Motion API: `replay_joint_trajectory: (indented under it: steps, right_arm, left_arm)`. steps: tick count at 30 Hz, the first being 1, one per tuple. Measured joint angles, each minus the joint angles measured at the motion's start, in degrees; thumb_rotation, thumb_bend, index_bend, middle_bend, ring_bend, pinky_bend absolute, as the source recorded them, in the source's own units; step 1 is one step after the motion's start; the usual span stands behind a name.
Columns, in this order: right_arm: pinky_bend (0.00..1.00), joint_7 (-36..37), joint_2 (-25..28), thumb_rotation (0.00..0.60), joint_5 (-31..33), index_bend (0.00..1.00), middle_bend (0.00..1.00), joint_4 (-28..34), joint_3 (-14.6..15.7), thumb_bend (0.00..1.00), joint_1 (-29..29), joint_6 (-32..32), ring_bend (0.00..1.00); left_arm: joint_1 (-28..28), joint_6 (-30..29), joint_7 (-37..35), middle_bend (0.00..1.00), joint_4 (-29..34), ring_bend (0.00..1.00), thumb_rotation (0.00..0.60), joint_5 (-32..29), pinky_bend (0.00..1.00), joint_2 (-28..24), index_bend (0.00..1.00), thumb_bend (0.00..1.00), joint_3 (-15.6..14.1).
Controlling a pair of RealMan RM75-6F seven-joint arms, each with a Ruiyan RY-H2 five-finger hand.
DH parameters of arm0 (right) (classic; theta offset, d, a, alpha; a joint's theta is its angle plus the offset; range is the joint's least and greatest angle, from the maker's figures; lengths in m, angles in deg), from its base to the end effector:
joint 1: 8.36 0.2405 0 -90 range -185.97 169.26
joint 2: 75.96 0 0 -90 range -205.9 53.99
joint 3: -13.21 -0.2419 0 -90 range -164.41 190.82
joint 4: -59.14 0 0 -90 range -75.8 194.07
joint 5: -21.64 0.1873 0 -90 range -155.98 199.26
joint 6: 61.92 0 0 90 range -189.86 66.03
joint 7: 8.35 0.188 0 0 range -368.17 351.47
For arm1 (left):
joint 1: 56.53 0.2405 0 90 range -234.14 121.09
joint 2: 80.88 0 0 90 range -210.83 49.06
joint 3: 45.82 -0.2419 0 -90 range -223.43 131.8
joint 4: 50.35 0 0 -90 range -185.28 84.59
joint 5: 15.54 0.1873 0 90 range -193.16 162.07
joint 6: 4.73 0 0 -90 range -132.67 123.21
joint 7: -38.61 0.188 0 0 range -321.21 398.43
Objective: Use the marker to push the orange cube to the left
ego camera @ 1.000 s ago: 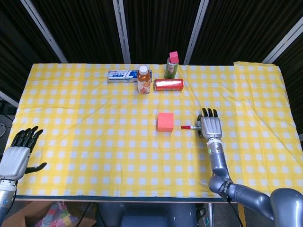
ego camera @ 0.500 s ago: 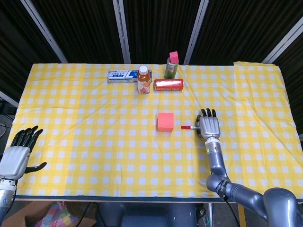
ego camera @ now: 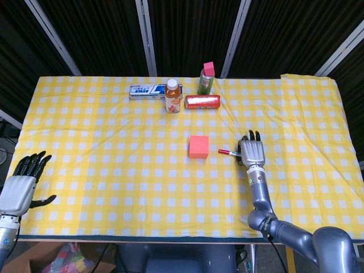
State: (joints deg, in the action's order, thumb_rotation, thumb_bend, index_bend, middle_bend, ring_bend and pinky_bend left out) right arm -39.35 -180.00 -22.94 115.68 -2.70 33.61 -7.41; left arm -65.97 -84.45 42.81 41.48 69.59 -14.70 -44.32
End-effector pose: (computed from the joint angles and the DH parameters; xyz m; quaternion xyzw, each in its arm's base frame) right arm -0.2274 -0.4125 -0.0260 0.6414 -0.4323 0.2506 0.5821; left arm -0.2811 0.2394 0.1438 -0.6382 -0.3848 -0.3611 0.5606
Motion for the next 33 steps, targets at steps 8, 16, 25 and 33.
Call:
replay_joint_trajectory:
  steps: [8, 16, 25, 33]
  right_arm:
    - [0.0, 0.62, 2.81, 0.6, -2.23, 0.69, 0.31, 5.69, -0.26, 0.41, -0.61, 1.64, 0.0]
    - [0.0, 0.14, 7.04, 0.6, -2.5, 0.69, 0.31, 11.24, -0.76, 0.41, -1.25, 2.6, 0.0]
    - [0.0, -0.55, 6.11, 0.6, -1.7, 0.69, 0.31, 8.96, -0.23, 0.41, -0.21, 0.69, 0.0]
    - [0.0, -0.06, 4.19, 0.6, -2.92, 0.69, 0.31, 7.37, 0.06, 0.41, 1.25, -0.13, 0.0]
  left_arm:
    - [-0.03, 0.06, 0.15, 0.0, 0.04, 0.0, 0.6, -0.09, 0.03, 0.05, 0.0, 0.0, 0.01]
    - [-0.04, 0.09, 0.48, 0.0, 0.29, 0.0, 0.6, -0.11, 0.03, 0.07, 0.0, 0.0, -0.05]
    - [-0.11, 0.2, -0.07, 0.0, 0.32, 0.0, 0.6, 0.04, 0.03, -0.1, 0.0, 0.0, -0.09]
    - [-0.19, 0.2, -1.08, 0.0, 0.12, 0.0, 0.6, 0.12, 0.03, -0.38, 0.0, 0.0, -0.01]
